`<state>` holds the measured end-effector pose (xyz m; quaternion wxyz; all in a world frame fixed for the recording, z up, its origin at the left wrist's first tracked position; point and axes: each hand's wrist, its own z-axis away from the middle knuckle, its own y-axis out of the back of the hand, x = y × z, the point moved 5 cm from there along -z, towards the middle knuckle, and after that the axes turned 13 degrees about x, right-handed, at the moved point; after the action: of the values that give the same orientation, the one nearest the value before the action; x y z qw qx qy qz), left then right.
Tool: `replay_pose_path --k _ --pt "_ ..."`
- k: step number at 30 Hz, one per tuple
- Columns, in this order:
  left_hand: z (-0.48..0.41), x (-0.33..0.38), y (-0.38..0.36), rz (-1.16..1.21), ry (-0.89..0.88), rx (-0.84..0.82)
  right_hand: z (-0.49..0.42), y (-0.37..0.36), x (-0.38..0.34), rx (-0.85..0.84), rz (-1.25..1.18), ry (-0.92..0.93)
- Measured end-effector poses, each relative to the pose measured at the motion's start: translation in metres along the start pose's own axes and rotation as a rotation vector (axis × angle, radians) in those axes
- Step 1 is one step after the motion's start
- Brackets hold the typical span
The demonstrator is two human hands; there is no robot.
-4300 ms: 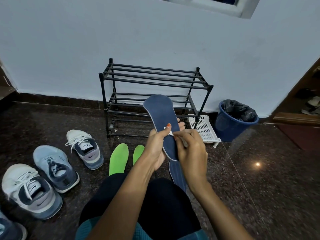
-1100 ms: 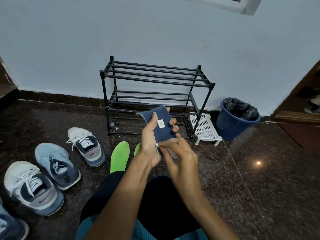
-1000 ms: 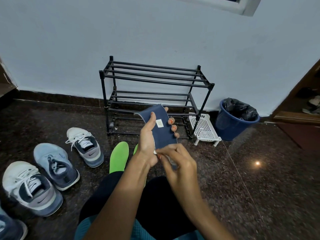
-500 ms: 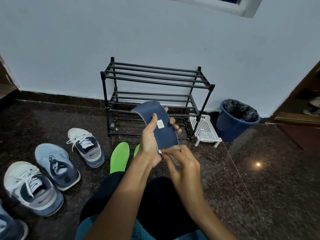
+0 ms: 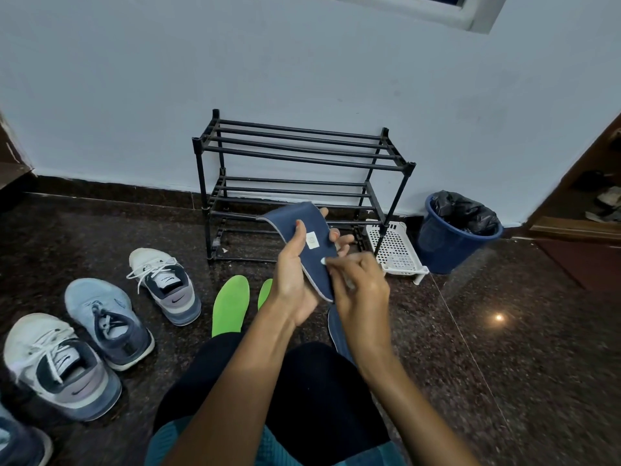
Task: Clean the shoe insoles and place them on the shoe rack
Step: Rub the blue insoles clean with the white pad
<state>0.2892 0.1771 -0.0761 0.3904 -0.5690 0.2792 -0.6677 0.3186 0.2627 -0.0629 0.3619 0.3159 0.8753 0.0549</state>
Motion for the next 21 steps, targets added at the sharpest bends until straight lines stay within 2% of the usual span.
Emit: replay_pose_path --k 5,13,21 --pt "-0.001 0.004 0.001 0.058 -0.040 0.029 0.022 0.006 -0.009 -0.063 -0.112 -0.049" --pt "0.004 0.000 -0.004 -0.006 0.015 -0.029 -0.001 0.003 -0.004 -0.008 0.003 0.000" --pt "0.003 0.002 -0.002 -0.021 -0.025 0.004 0.006 0.001 -0.005 0.000 -0.025 -0.016"
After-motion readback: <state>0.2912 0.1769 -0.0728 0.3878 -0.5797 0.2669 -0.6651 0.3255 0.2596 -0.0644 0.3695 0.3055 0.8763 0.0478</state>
